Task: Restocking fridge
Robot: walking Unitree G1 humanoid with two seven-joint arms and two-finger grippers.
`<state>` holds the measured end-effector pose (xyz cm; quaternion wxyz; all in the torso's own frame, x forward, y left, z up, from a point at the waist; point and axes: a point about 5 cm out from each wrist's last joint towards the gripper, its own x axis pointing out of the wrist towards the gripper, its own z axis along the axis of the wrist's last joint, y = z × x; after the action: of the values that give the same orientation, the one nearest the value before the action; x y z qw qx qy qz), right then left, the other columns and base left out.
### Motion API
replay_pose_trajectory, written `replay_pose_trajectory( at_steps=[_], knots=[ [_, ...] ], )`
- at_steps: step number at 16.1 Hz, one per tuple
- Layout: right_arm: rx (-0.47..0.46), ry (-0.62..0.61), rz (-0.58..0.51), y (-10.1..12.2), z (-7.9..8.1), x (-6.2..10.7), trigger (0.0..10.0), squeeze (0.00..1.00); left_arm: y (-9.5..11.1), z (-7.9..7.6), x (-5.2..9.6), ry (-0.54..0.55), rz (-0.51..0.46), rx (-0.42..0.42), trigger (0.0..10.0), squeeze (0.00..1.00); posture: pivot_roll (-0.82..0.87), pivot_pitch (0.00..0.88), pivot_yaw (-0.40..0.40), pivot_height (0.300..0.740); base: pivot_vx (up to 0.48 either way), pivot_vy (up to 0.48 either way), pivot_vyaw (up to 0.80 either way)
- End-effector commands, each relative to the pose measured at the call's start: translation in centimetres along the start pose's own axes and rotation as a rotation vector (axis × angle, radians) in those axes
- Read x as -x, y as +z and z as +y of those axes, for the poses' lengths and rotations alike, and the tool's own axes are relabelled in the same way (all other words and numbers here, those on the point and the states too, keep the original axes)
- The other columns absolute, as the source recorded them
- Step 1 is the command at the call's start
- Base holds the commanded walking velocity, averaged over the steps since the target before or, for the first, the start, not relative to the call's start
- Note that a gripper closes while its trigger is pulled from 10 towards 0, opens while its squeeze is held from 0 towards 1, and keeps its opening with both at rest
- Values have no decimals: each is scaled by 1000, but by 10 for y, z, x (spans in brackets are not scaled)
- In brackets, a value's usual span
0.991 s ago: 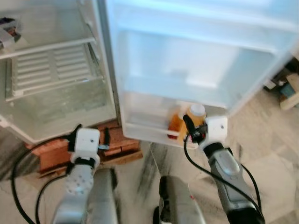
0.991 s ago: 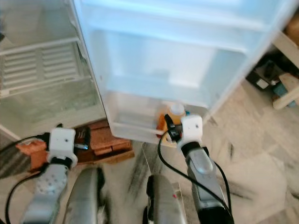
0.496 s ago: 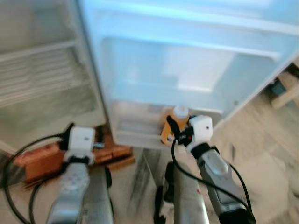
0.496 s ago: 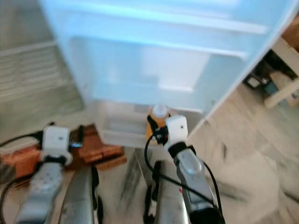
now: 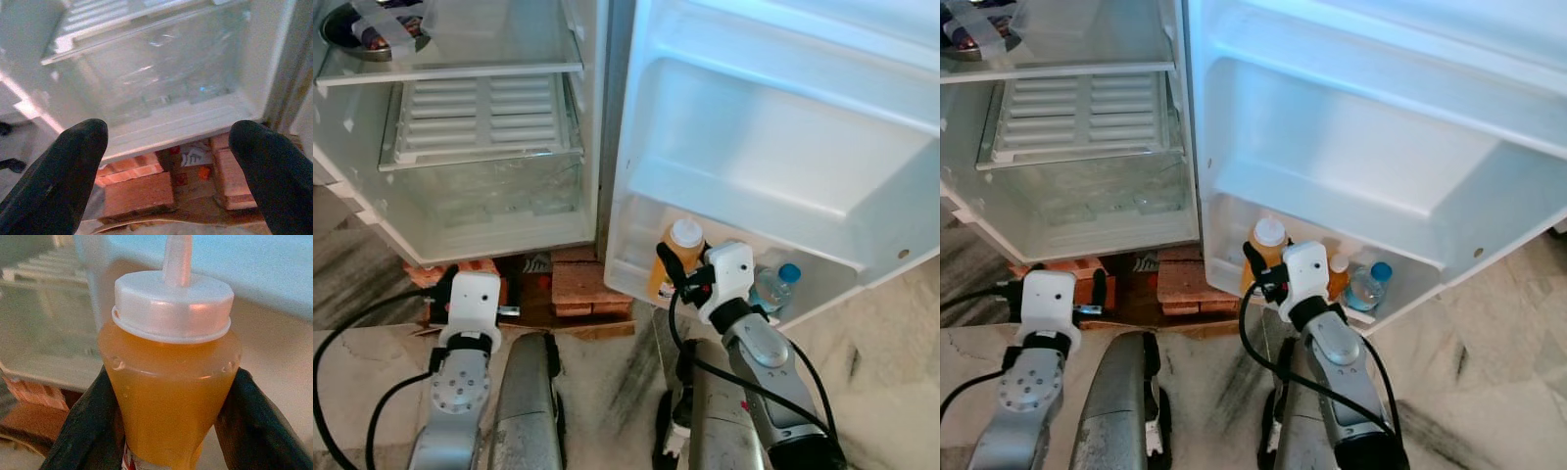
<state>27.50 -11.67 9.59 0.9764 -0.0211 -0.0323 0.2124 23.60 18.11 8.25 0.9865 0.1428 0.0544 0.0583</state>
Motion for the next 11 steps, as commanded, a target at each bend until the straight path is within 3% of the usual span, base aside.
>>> replay_pose_trajectory(
  at_steps=[1, 4, 7, 9, 11],
  knots=[
    [44, -16, 5, -2, -5, 1, 10000, 0, -3, -3, 4, -17, 17, -7, 10000, 0, 135, 214, -71, 582, 0, 0, 0],
    [219, -60, 28, -8, -16, -14, 10000, 0, -1, -9, 6, -54, 15, -19, 10000, 0, 141, 227, -73, 582, 0, 0, 0],
    [351, 7, 21, -10, -13, -33, 10000, 0, 0, -11, 6, -58, 16, -15, 10000, 0, 163, 245, -75, 582, 0, 0, 0],
    [454, 123, 26, -13, -5, -48, 10000, 0, 1, -8, 8, -60, 19, -14, 10000, 0, 180, 260, -75, 582, 0, 0, 0],
    [511, 134, 77, -21, -6, -52, 10000, 0, 0, -7, 10, -61, 25, -18, 10000, 0, 193, 265, -77, 582, 0, 0, 0]
  ],
)
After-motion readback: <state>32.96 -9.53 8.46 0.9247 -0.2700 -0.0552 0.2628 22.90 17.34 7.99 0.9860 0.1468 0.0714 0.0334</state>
